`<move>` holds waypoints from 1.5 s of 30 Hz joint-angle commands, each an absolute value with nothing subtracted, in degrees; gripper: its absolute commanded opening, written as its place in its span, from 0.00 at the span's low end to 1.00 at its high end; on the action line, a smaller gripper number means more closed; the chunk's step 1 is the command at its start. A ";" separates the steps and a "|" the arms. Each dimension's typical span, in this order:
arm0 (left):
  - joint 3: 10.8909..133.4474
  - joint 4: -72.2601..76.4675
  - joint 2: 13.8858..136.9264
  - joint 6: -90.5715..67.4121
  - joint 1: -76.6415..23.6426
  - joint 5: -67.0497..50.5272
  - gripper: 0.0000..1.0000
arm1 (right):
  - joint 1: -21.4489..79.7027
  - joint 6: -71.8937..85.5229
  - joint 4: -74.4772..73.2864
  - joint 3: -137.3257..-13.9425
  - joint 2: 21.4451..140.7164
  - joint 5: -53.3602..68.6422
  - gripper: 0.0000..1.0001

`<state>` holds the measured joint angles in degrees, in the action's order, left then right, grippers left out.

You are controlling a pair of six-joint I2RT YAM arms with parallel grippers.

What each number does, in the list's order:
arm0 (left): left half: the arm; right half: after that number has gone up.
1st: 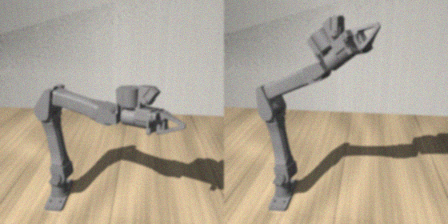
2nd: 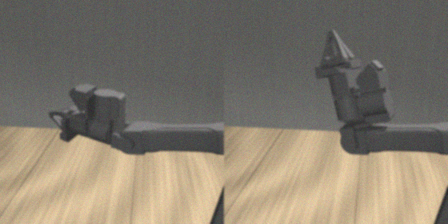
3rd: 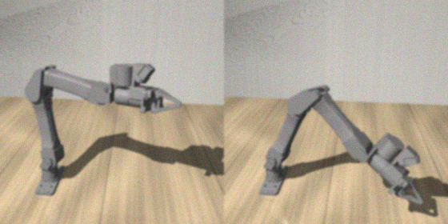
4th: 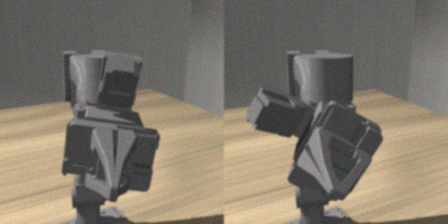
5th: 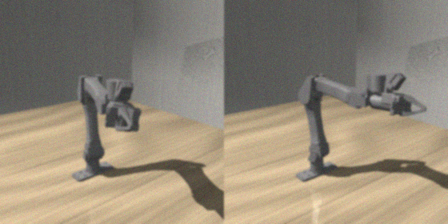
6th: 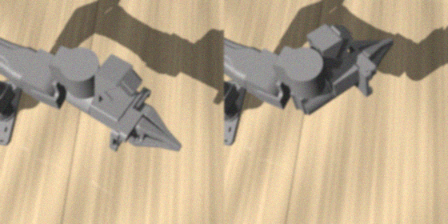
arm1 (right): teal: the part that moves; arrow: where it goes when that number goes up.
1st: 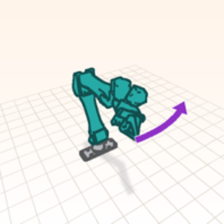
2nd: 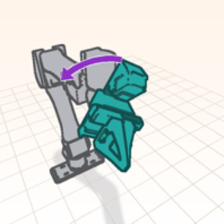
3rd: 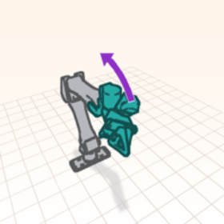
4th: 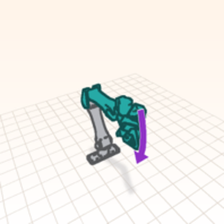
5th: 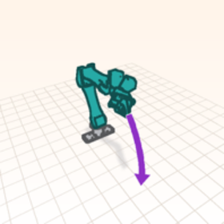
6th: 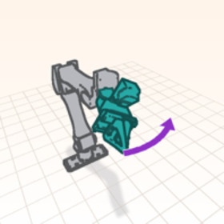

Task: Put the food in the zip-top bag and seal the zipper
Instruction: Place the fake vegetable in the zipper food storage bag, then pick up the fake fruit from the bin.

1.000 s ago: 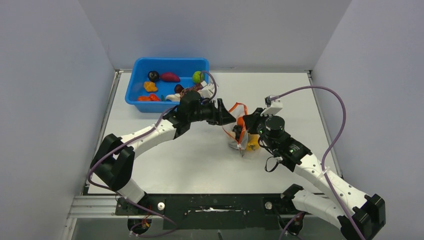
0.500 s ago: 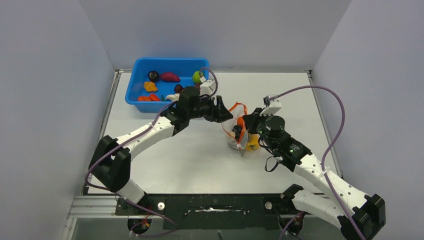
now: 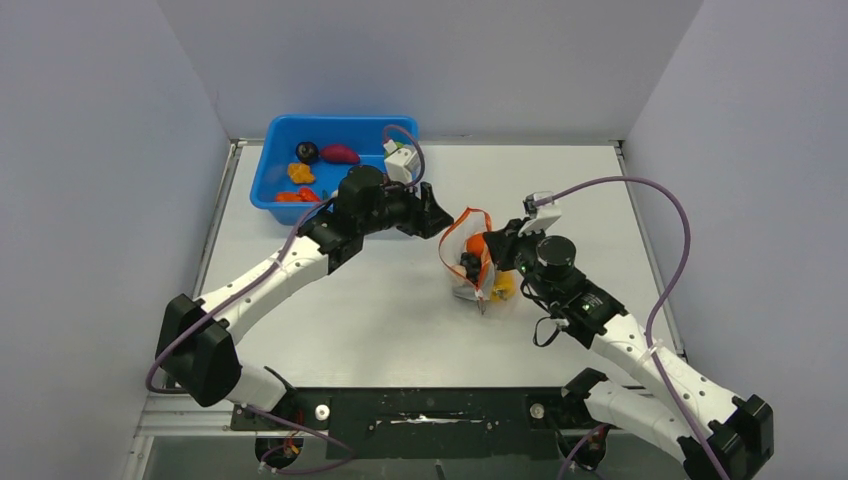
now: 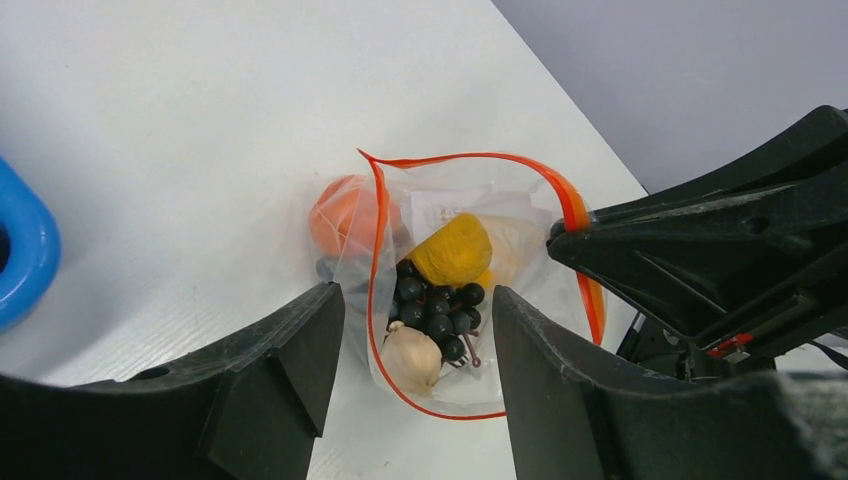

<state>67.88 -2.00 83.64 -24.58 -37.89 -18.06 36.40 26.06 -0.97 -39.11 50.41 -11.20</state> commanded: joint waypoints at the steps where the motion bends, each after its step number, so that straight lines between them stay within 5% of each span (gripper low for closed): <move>1: 68.57 -3.40 81.04 -21.17 -37.69 -15.00 0.55 | 36.36 25.05 5.50 -39.77 47.64 -11.35 0.00; 14: 69.98 -3.53 84.62 -20.20 -30.16 -6.86 0.64 | 36.39 29.01 3.89 -38.91 49.04 -12.73 0.00; 25: 76.01 4.51 95.39 -16.98 -20.81 2.27 0.46 | 36.39 29.56 6.28 -37.27 49.87 -8.53 0.00; 34: 90.38 8.52 113.07 -14.98 -15.97 -0.26 0.64 | 36.16 26.51 5.14 -40.36 51.56 -7.88 0.00; 45: 108.65 9.82 130.81 -15.36 -14.54 -7.56 0.69 | 35.95 26.63 3.94 -42.16 53.58 -10.30 0.00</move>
<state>101.69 4.97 127.42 -15.94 -14.68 -2.90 36.34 26.81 1.21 -39.31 53.30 -8.67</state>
